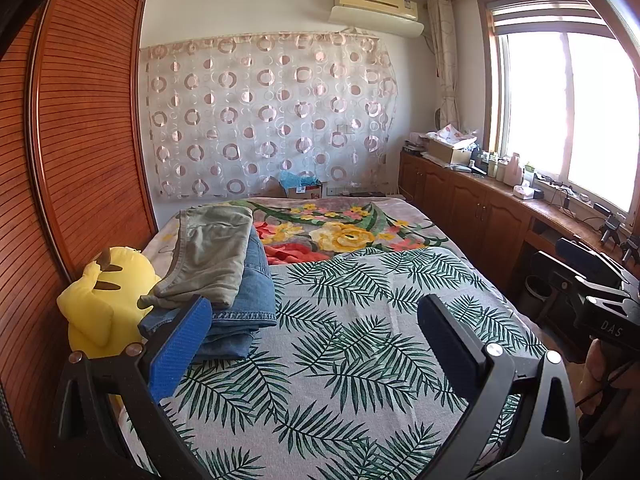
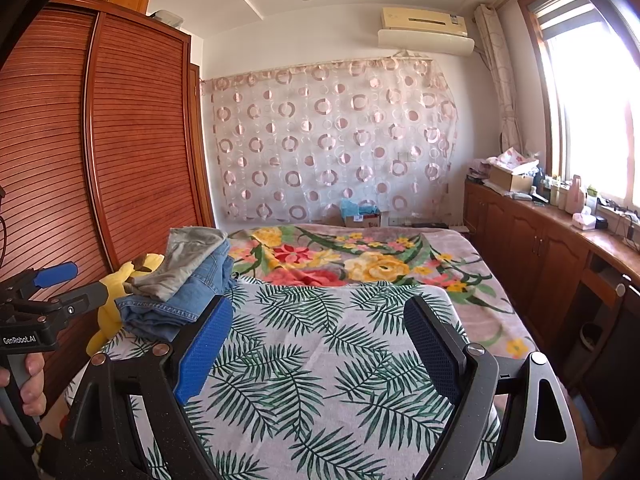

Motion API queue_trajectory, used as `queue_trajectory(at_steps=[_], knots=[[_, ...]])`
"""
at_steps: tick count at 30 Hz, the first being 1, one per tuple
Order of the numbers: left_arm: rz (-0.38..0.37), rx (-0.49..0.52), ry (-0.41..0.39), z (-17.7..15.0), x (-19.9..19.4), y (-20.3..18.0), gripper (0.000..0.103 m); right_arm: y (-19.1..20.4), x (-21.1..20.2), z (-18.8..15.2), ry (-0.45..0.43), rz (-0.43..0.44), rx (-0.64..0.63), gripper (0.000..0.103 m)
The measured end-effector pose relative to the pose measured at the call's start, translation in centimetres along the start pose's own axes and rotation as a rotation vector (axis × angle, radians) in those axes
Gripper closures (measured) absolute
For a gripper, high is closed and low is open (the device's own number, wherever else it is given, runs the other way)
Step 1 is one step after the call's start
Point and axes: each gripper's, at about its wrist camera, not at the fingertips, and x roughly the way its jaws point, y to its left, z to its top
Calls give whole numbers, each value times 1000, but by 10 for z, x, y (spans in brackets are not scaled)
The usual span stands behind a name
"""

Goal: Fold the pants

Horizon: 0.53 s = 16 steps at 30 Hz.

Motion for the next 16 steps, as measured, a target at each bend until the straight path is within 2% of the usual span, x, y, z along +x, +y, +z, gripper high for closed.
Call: queue_trajectory(at_steps=[16], knots=[[0, -1, 0, 1, -1, 0, 0, 1, 0, -1, 0, 0, 1, 14]])
